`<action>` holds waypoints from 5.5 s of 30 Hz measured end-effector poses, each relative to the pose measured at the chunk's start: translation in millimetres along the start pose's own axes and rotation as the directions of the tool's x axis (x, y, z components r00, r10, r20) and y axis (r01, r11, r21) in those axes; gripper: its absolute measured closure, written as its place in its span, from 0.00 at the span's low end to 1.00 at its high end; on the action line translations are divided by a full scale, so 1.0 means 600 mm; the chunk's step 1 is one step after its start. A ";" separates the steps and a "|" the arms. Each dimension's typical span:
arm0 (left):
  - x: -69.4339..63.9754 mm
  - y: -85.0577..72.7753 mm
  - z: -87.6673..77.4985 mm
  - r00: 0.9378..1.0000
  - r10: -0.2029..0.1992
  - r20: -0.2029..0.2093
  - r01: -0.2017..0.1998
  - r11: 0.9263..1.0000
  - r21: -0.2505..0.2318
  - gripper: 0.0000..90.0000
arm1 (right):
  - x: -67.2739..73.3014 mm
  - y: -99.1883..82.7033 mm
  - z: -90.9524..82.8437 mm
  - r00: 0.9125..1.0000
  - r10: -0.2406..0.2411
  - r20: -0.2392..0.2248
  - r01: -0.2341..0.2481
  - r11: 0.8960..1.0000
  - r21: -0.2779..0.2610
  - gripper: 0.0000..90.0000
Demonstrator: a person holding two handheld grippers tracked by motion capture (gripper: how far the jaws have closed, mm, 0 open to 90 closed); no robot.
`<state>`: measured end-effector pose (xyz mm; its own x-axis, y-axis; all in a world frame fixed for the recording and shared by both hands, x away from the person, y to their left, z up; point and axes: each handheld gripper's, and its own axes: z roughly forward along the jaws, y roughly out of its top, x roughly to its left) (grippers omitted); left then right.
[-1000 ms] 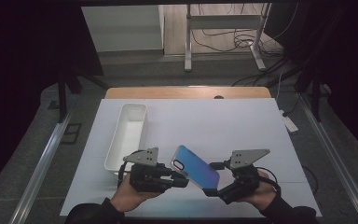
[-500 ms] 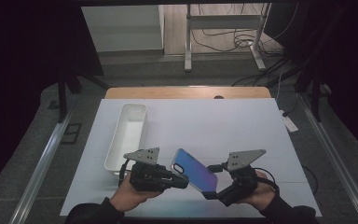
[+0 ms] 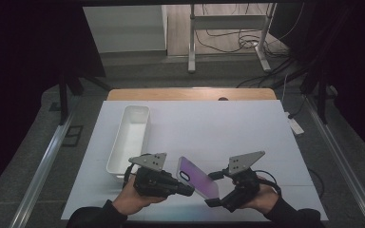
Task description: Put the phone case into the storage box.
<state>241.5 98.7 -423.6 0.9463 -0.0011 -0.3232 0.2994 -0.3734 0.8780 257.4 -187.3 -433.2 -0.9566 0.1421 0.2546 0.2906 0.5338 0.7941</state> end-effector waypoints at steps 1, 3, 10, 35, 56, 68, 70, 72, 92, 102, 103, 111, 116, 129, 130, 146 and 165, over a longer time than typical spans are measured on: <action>-0.001 0.001 0.000 1.000 0.009 0.001 -0.009 1.000 -0.001 0.98 | 0.000 0.000 0.001 1.000 0.002 -0.004 -0.002 1.000 0.001 0.17; -0.001 0.002 -0.001 1.000 0.016 0.001 -0.016 1.000 -0.001 0.98 | 0.000 0.000 0.002 1.000 0.001 -0.001 -0.001 1.000 0.010 0.17; -0.001 0.005 -0.002 0.999 0.039 -0.017 -0.038 0.999 0.009 0.98 | -0.001 -0.002 0.006 1.000 0.014 0.007 -0.015 1.000 0.023 0.15; 0.009 0.011 -0.009 0.980 0.012 -0.197 0.008 0.995 0.101 0.98 | -0.020 -0.012 -0.006 0.978 0.037 0.204 -0.054 0.996 0.078 0.02; 0.032 0.016 -0.020 0.951 0.005 -0.309 0.041 0.989 0.142 0.98 | -0.023 -0.029 -0.041 0.928 0.053 0.369 -0.081 0.995 0.060 0.00; 0.046 0.015 -0.028 0.933 -0.013 -0.359 0.069 0.987 0.146 0.98 | -0.025 -0.043 -0.060 0.895 0.069 0.440 -0.104 0.993 0.056 0.00; 0.047 0.015 -0.029 0.932 -0.014 -0.363 0.071 0.987 0.145 0.98 | -0.025 -0.044 -0.061 0.893 0.072 0.444 -0.107 0.993 0.054 0.00; 0.049 0.015 -0.032 0.928 -0.019 -0.372 0.077 0.987 0.142 0.98 | -0.026 -0.047 -0.065 0.886 0.072 0.458 -0.109 0.993 0.054 0.00; 0.073 0.024 -0.049 0.893 -0.027 -0.450 0.101 0.985 0.140 0.98 | -0.033 -0.081 -0.108 0.817 0.117 0.565 -0.156 0.988 0.020 0.00; 0.084 0.028 -0.066 0.873 -0.042 -0.485 0.122 0.983 0.134 0.98 | -0.035 -0.098 -0.129 0.789 0.145 0.597 -0.182 0.983 0.001 0.00; 0.084 0.030 -0.069 0.870 -0.045 -0.490 0.125 0.983 0.132 0.98 | -0.035 -0.100 -0.130 0.787 0.145 0.600 -0.183 0.983 0.003 0.00; 0.090 0.037 -0.087 0.854 -0.047 -0.518 0.130 0.984 0.124 0.98 | -0.038 -0.110 -0.141 0.767 0.164 0.621 -0.203 0.979 -0.007 0.00; 0.095 0.041 -0.097 0.844 -0.048 -0.534 0.135 0.983 0.126 0.98 | -0.039 -0.119 -0.150 0.745 0.176 0.644 -0.224 0.975 -0.008 0.00; 0.105 0.051 -0.131 0.810 -0.060 -0.583 0.159 0.980 0.121 0.98 | -0.031 -0.140 -0.171 0.696 0.230 0.680 -0.275 0.960 -0.043 0.00; 0.106 0.051 -0.135 0.807 -0.059 -0.587 0.160 0.980 0.122 0.98 | -0.031 -0.141 -0.171 0.694 0.232 0.681 -0.276 0.960 -0.045 0.00; 0.112 0.064 -0.172 0.767 -0.078 -0.636 0.182 0.978 0.100 0.98 | -0.022 -0.161 -0.186 0.652 0.262 0.711 -0.316 0.947 -0.059 0.00; 0.121 0.068 -0.214 0.713 -0.114 -0.692 0.232 0.970 0.079 0.98 | -0.017 -0.166 -0.194 0.625 0.287 0.726 -0.321 0.942 -0.096 0.00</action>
<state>338.0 202.7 -365.6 0.7249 0.6834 -0.0861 0.4999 -0.4360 0.7483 240.9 -339.0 -450.5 -0.5313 0.8471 -0.0134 0.5833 0.3772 0.7194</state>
